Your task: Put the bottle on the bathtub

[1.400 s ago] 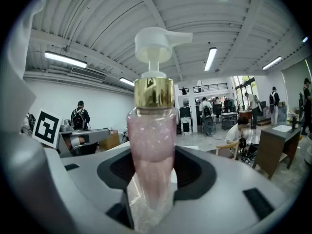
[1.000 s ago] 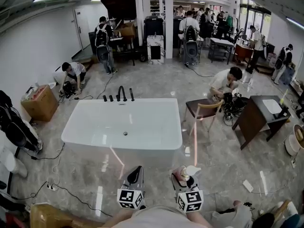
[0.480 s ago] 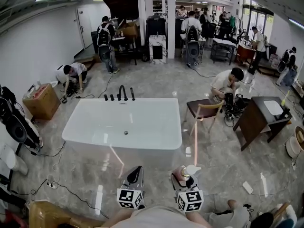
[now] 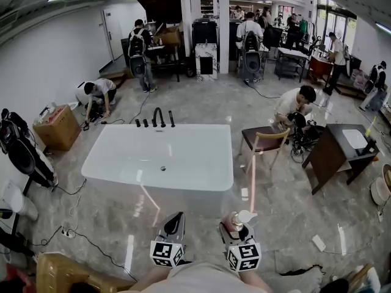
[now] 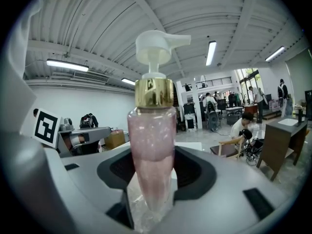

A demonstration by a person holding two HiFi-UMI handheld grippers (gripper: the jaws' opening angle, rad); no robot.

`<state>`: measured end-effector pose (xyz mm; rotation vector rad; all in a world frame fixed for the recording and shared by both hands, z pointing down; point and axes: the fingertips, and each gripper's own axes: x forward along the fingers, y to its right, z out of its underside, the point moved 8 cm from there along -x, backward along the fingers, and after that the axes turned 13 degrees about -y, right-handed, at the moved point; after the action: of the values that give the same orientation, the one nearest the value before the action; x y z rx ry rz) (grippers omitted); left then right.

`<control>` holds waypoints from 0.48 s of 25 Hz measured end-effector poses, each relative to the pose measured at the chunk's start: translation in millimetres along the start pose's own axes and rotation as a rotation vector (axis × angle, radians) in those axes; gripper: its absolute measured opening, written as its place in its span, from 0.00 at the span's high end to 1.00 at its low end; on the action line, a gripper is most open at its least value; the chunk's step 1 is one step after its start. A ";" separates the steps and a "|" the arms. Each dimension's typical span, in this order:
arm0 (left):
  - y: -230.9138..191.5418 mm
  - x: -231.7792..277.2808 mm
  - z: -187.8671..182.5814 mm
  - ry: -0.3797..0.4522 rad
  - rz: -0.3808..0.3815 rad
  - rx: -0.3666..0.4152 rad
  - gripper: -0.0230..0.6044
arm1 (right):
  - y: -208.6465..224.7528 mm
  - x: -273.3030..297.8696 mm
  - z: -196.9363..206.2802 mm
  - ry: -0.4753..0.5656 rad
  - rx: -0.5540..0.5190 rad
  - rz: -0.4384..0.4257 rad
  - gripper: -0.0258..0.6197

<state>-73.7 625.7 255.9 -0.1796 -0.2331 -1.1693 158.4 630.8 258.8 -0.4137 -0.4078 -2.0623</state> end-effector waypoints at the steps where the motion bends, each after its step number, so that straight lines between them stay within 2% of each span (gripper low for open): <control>1: 1.6 1.9 -1.0 0.000 0.001 0.005 0.95 | 2.9 0.2 -0.2 0.000 0.001 -0.001 0.62; 12: -15.2 51.4 -11.1 0.011 0.014 -0.005 0.95 | 29.0 32.1 -15.2 0.000 -0.003 0.012 0.62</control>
<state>-67.7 571.4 259.6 -0.1783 -0.2189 -1.1567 166.0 585.8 263.2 -0.4170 -0.4013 -2.0513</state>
